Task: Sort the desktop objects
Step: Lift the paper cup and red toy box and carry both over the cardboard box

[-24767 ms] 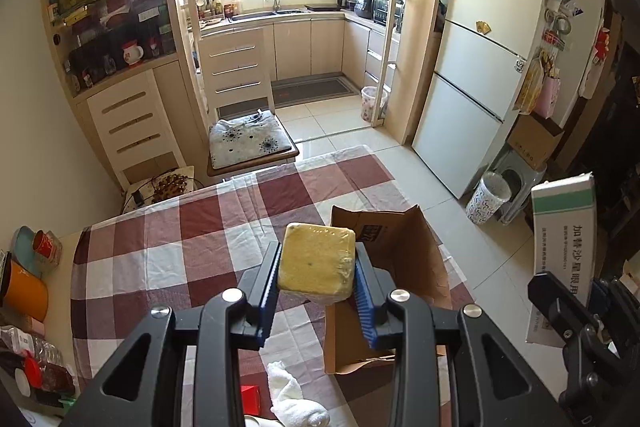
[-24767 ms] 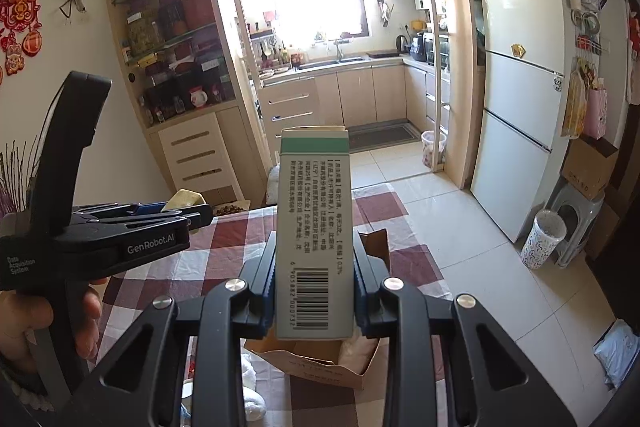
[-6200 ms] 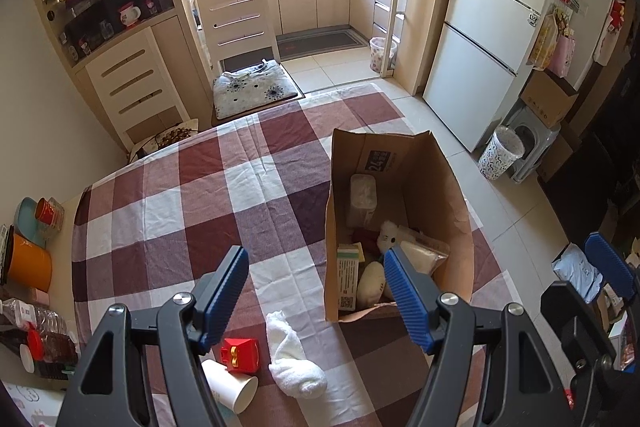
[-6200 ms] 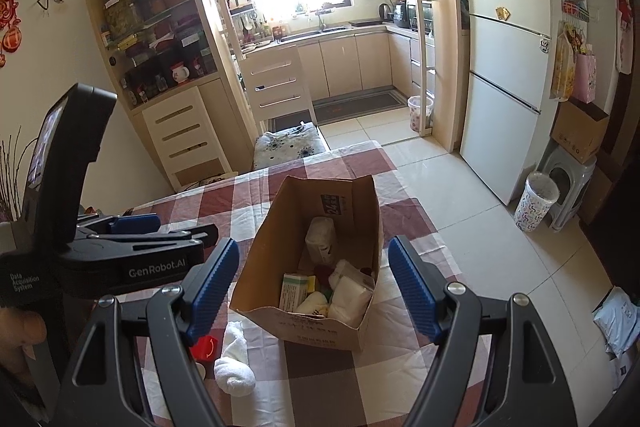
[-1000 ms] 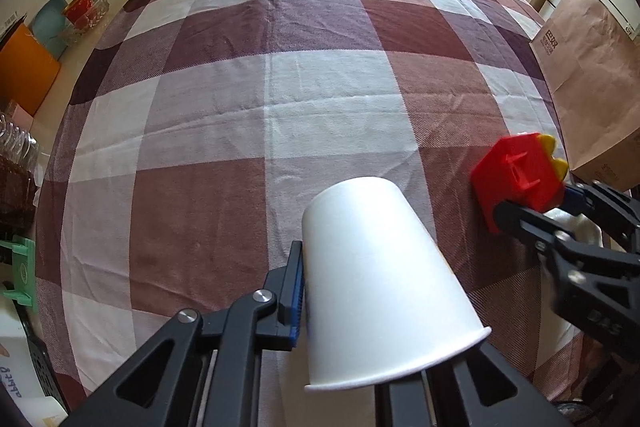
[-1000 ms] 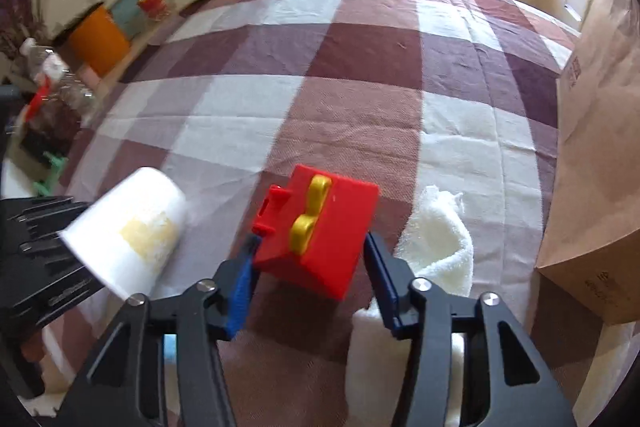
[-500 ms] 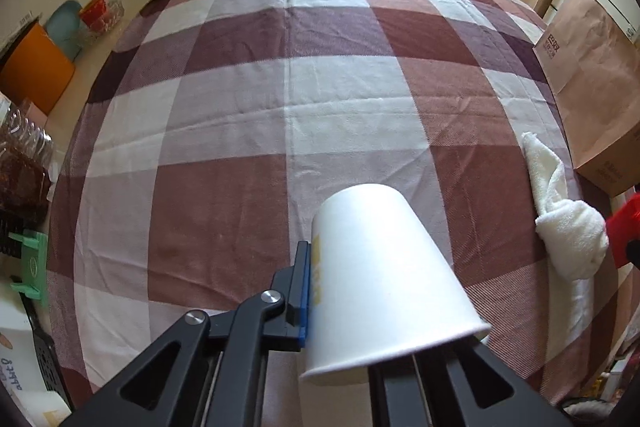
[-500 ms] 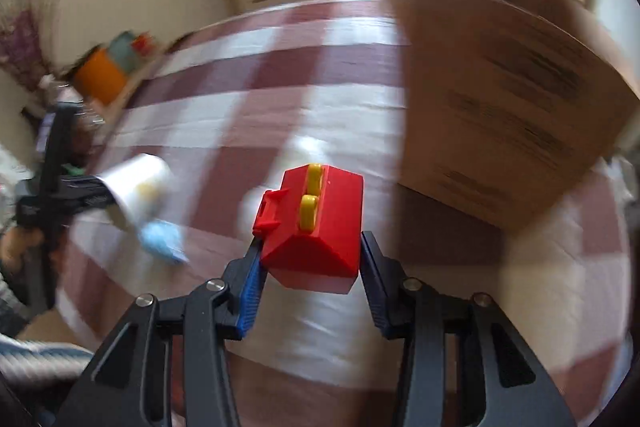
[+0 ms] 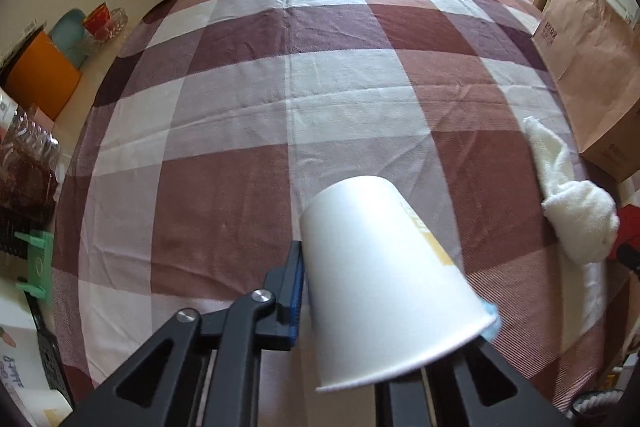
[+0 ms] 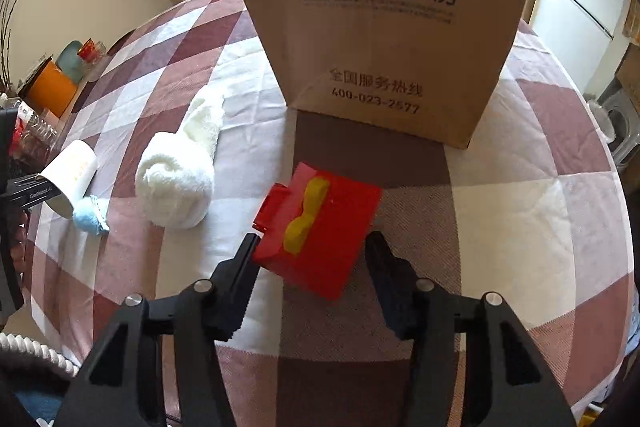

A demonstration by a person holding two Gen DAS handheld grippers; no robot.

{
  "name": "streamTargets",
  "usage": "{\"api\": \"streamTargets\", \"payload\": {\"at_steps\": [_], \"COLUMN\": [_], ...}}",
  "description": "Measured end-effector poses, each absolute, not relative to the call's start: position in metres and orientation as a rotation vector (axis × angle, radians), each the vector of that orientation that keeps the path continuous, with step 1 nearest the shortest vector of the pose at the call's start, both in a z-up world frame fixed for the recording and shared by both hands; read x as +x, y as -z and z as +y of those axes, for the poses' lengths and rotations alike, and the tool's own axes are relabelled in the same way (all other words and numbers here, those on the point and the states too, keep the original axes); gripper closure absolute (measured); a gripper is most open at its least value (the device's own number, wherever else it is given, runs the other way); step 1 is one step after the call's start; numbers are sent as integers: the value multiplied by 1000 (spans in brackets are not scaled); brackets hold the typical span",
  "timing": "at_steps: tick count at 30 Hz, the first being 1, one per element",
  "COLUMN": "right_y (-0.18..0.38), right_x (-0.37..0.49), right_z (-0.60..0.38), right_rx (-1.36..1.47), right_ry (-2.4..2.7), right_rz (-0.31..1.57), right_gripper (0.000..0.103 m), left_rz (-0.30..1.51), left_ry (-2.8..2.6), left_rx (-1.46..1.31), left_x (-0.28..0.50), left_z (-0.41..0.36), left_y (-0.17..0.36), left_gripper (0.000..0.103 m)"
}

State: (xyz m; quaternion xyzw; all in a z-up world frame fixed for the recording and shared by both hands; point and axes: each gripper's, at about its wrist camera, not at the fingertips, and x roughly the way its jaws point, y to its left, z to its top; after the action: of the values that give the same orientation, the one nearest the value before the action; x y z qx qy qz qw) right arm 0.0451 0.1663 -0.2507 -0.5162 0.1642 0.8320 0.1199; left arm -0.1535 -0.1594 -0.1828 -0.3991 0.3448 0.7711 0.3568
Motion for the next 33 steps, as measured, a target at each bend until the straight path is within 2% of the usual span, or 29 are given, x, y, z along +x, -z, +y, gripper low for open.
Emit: {"api": "streamTargets", "payload": {"at_steps": [5, 11, 20, 33], "right_y": [239, 197, 122, -1], "right_x": [50, 53, 62, 81], "right_z": [164, 156, 150, 186], "right_rx": [-1511, -1464, -1311, -924], "right_ry": [-2449, -2534, -2634, -2645], "right_rz": [528, 511, 470, 416], "right_gripper": [57, 57, 57, 57], "left_rz": [788, 669, 660, 607], "left_ry": [-1970, -1949, -1925, -1825], "left_rx": [-1023, -964, -818, -514], "left_x": [-141, -120, -69, 20], "left_z": [-167, -161, -123, -48], "left_y": [158, 115, 62, -24], "left_gripper": [99, 99, 99, 99]}}
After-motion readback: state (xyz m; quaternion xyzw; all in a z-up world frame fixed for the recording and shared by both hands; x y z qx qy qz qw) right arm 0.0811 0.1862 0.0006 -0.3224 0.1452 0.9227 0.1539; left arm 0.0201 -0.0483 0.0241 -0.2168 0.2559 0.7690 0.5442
